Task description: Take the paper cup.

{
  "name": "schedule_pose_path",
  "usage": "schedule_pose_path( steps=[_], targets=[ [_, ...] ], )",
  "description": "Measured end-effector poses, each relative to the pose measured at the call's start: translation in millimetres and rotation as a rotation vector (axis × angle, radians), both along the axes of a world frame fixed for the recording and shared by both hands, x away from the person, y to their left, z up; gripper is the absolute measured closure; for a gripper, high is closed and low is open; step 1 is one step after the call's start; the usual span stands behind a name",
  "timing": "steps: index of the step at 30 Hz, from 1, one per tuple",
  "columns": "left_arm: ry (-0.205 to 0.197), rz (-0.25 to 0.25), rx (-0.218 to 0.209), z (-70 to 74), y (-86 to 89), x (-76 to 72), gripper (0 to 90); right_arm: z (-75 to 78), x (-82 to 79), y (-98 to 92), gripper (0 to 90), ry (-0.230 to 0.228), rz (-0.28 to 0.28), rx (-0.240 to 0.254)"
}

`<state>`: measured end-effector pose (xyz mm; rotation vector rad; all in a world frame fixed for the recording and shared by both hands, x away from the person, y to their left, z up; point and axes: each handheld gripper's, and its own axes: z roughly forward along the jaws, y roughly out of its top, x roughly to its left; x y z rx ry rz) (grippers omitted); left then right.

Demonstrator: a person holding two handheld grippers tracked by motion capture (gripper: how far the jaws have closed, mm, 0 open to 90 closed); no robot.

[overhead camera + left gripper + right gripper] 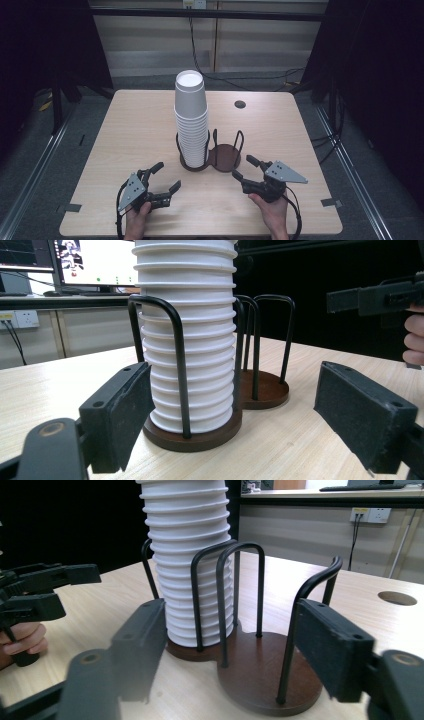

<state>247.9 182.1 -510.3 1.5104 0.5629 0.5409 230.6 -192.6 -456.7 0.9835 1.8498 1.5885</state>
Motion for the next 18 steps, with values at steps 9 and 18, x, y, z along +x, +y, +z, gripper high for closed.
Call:
schedule_pose_path(
  steps=[9,18],
  targets=[
    [0.008,-0.005,-0.007,-0.2,-0.7,-0.3,15.6,9.5,7.3,5.1,23.0,-0.006,0.03,0.002],
    [-0.006,0.0,0.005,0.1,0.1,0.4,15.6,26.4,17.6,11.7,24.8,0.01,0.069,-0.014]
  ],
)
